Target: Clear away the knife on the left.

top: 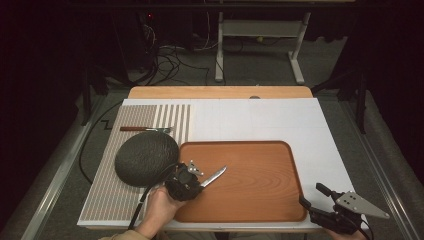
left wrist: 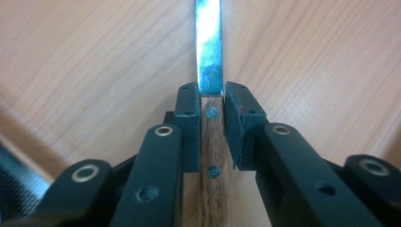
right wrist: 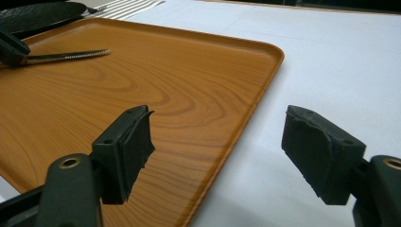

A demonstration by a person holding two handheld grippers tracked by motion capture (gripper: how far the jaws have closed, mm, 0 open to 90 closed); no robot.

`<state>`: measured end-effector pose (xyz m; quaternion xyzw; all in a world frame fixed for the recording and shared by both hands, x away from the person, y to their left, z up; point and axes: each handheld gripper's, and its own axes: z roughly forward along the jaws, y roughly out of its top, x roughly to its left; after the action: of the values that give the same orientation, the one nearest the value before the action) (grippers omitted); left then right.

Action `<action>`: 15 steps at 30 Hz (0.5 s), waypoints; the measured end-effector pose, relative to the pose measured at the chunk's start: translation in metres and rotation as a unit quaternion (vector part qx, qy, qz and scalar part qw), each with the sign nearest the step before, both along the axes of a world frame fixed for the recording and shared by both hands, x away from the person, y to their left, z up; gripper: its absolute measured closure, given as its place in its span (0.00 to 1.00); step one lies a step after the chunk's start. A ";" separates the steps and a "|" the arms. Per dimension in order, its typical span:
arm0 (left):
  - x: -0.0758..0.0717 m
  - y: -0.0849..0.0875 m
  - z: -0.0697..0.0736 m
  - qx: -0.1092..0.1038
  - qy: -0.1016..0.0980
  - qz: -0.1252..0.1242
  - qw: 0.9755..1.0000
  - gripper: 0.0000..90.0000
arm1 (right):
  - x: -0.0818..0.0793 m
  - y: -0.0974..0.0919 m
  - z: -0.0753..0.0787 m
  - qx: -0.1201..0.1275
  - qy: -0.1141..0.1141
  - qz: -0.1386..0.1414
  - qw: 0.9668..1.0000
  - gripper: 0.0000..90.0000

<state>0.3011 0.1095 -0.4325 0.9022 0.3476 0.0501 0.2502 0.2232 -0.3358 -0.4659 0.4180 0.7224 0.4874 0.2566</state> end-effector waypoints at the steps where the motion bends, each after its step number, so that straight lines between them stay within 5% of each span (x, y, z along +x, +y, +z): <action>1: 0.000 -0.002 0.000 0.001 0.000 0.000 1.000 0.81 | 0.000 0.000 0.000 0.000 0.000 0.000 1.000 0.28; 15: 0.001 -0.019 -0.009 0.018 0.008 -0.015 1.000 0.77 | 0.001 0.001 -0.001 -0.004 0.005 -0.004 1.000 0.28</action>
<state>0.3023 0.0908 -0.4419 0.9120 0.3351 0.0459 0.2319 0.2239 -0.3352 -0.4665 0.4220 0.7241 0.4814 0.2566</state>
